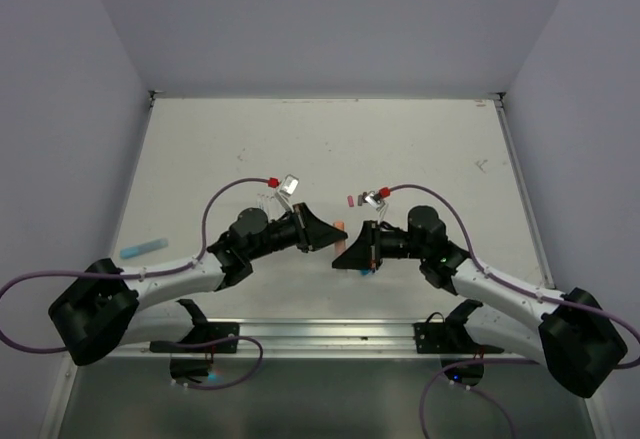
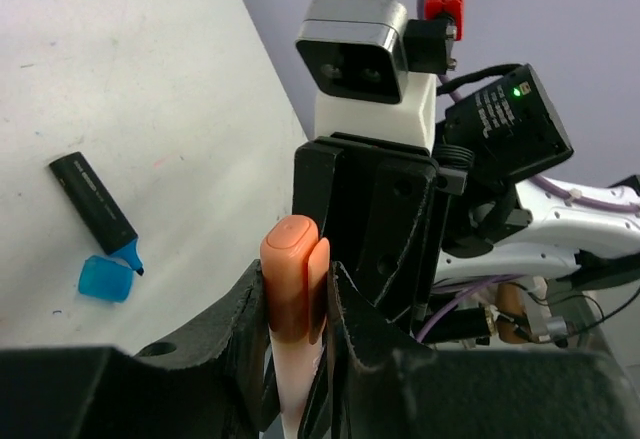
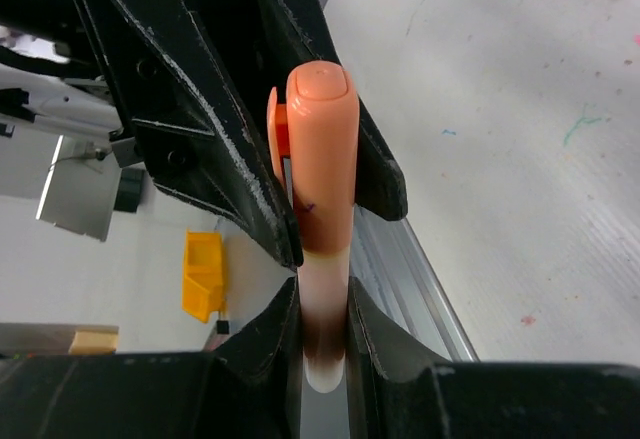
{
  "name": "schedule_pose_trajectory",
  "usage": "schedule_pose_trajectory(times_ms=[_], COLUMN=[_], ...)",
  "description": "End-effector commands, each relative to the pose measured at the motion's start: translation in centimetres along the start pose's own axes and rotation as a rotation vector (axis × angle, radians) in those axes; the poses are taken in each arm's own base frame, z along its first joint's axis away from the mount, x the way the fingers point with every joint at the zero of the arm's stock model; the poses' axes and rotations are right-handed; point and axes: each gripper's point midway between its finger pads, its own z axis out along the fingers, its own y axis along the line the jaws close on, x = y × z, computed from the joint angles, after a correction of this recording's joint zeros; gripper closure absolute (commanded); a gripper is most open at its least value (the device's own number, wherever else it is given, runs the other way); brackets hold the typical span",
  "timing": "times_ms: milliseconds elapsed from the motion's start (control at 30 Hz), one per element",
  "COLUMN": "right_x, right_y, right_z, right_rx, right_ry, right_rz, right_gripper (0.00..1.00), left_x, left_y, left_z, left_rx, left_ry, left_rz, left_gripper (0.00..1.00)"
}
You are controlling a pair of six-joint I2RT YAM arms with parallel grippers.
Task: Open the pen caps
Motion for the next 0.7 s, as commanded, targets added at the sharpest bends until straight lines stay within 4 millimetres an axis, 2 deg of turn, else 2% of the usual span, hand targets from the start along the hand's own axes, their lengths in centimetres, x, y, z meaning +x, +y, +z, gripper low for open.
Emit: schedule_pose_trajectory(times_ms=[0,67,133,167,267,400,533,567,600,633,667], right_x=[1.4,2.2,3.8,3.9,5.3,6.2,6.9,6.8,6.9,7.2,6.9], right_y=[-2.8,-3.7,-4.3,-4.2,-4.3,-4.8,-4.5,-4.1,-3.8,-4.2,-3.7], right_z=[-0.8,-1.3,-1.8,-1.9,-2.4,-3.2,-3.3,-3.2,-3.2,-3.1,-3.0], right_rx=[0.140,0.179,0.179,0.165,0.135,0.177,0.151,0.123,0.107,0.105,0.075], right_ry=[0.002,0.009,0.034,0.018,0.016,0.024,0.054,0.045,0.046,0.052,0.038], right_rz=[0.008,0.019,0.060,0.066,0.120,0.129,0.141,0.129,0.154,0.170,0.157], right_gripper=[1.00,1.00,1.00,1.00,1.00,1.00,1.00,1.00,1.00,1.00,1.00], left_x=[-4.6,-6.0,-7.1,-8.3,-9.7,-9.8,-10.0,-10.5,-10.4,-10.5,-10.8], left_y=[0.4,0.6,0.2,-0.4,0.3,1.0,1.4,0.8,1.0,0.6,-1.2], left_z=[0.3,0.2,0.6,0.6,0.9,0.9,0.4,0.3,0.4,0.4,0.1], left_rx=[-0.158,-0.205,-0.200,-0.153,-0.135,-0.127,-0.062,-0.017,-0.003,0.034,0.141], left_ry=[-0.179,-0.233,-0.258,-0.269,-0.279,-0.278,-0.307,-0.335,-0.342,-0.350,-0.369], left_rz=[-0.008,-0.012,-0.010,-0.002,-0.006,-0.009,-0.061,-0.072,-0.091,-0.103,-0.111], left_gripper=[1.00,1.00,1.00,1.00,1.00,1.00,1.00,1.00,1.00,1.00,1.00])
